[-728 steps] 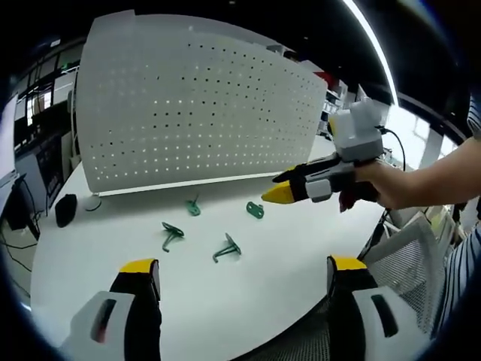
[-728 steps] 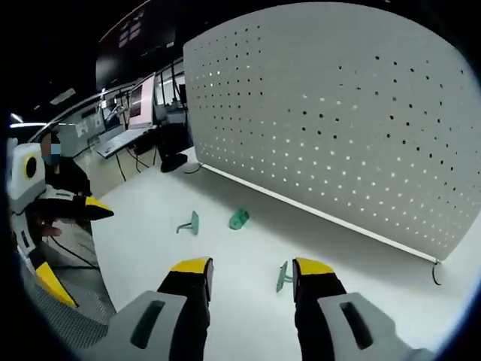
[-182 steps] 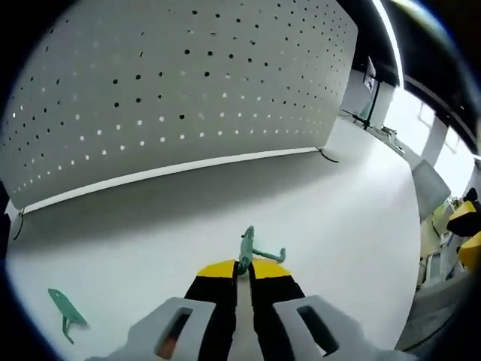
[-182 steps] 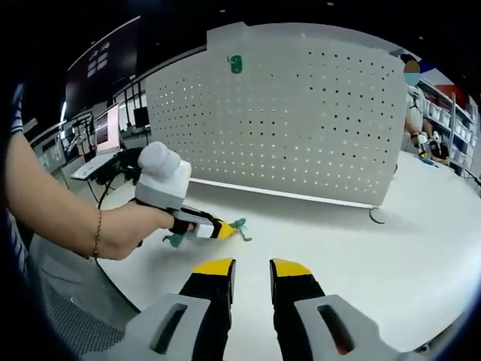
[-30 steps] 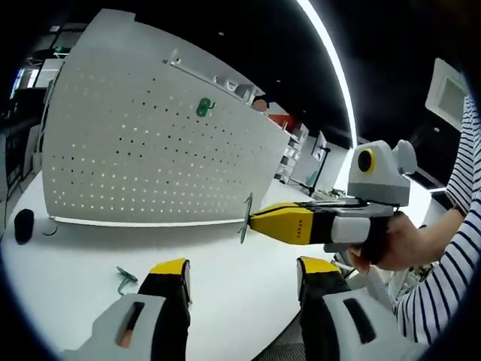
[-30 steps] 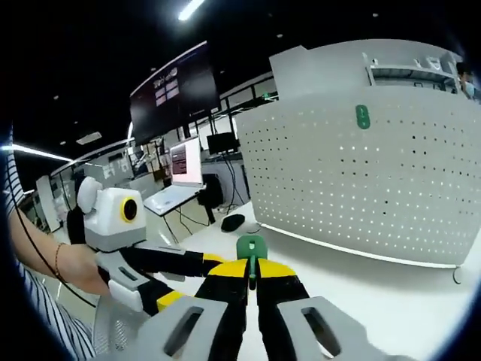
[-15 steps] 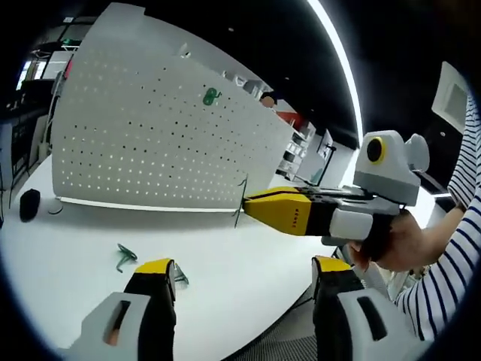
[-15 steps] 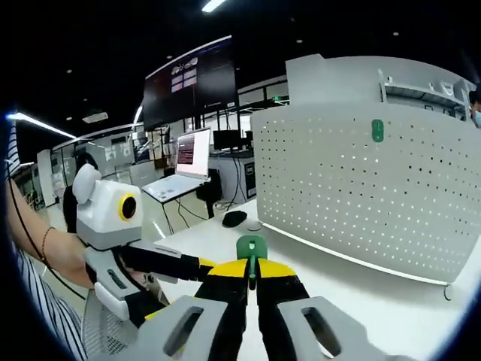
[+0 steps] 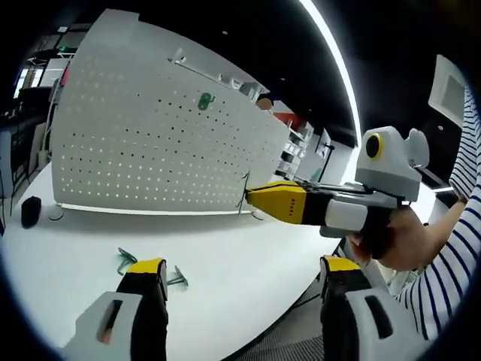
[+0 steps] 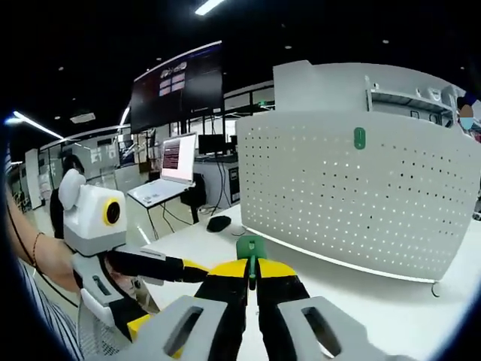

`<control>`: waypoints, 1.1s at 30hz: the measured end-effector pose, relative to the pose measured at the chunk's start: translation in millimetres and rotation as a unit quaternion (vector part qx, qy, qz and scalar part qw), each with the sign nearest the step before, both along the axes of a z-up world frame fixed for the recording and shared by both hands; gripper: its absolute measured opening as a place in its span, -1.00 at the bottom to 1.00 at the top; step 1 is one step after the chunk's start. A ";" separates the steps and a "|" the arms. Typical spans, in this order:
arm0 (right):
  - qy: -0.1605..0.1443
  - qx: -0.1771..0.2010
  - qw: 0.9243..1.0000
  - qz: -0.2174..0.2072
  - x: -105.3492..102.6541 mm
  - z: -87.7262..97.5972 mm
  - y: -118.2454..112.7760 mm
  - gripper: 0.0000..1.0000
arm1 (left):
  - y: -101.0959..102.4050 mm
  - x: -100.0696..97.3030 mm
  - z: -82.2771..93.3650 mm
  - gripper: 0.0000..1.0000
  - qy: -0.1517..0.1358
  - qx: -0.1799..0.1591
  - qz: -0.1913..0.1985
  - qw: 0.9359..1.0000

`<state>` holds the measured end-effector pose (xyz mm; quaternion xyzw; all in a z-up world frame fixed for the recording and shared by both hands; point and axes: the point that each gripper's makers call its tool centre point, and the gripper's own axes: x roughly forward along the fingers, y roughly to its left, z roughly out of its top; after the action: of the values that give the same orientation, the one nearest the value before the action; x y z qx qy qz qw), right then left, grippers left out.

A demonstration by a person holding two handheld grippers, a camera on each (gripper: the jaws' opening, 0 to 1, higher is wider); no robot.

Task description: Insert the hook assembly into the mounting plate slot until the hook locks in place.

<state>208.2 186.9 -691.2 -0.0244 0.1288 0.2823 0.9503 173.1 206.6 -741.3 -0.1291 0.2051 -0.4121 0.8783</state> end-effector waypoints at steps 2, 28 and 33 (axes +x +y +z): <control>-0.005 -0.002 1.000 -0.008 3.2 2.8 -2.2 -0.99 | 0.7 -0.7 -1.2 0.77 -0.001 0.004 -0.001 1.000; -0.103 -0.006 0.982 -0.156 86.4 52.4 -64.4 -0.99 | 9.3 7.1 -3.8 0.96 0.010 -0.011 0.022 1.000; -0.109 0.002 0.978 -0.177 99.3 58.1 -78.1 -0.99 | 13.5 9.5 -3.5 0.97 0.011 -0.013 0.033 0.999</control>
<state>307.4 108.8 -633.1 -0.0296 0.0263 0.1061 0.9936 182.6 220.1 -744.8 -0.1517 0.2045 -0.3841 0.8875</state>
